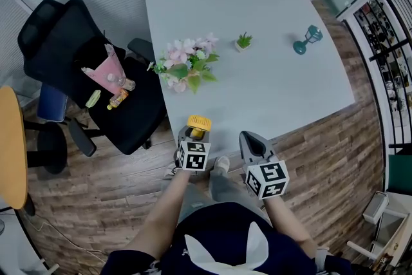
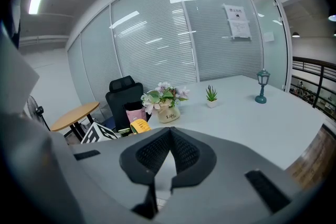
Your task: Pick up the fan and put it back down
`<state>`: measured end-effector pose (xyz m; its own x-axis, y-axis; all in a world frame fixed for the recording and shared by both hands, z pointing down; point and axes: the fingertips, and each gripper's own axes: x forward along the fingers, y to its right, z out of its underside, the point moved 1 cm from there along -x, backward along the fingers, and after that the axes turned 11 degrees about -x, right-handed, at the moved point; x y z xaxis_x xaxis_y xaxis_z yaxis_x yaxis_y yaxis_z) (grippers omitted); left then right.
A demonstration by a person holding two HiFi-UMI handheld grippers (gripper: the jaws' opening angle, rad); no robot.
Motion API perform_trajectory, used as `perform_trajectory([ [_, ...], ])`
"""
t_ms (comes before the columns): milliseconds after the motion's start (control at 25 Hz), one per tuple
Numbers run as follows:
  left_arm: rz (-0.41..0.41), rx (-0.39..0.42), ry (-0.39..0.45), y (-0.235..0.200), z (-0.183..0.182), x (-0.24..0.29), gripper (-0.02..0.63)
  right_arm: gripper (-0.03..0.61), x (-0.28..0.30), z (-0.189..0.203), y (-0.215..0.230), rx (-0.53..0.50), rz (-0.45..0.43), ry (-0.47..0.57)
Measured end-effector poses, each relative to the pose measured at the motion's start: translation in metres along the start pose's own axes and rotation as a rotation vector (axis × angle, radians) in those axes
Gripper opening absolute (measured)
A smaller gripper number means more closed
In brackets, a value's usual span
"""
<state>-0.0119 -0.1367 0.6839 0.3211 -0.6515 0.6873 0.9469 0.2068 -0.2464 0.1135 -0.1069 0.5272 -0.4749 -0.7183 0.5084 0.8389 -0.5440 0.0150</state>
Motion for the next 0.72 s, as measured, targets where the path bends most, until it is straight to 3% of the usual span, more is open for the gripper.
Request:
perform_trajectory([
  [320,-0.025,0.061,-0.015,-0.0001,-0.0004,-0.0003,0.189,0.005,-0.0024,0.004,0.0007,0.018,0.015,-0.005],
  [720,0.008,0.086,-0.018,0.0004,0.0002,-0.0046,0.186,0.005,-0.0049,0.0052,-0.0011,0.025,0.038,-0.008],
])
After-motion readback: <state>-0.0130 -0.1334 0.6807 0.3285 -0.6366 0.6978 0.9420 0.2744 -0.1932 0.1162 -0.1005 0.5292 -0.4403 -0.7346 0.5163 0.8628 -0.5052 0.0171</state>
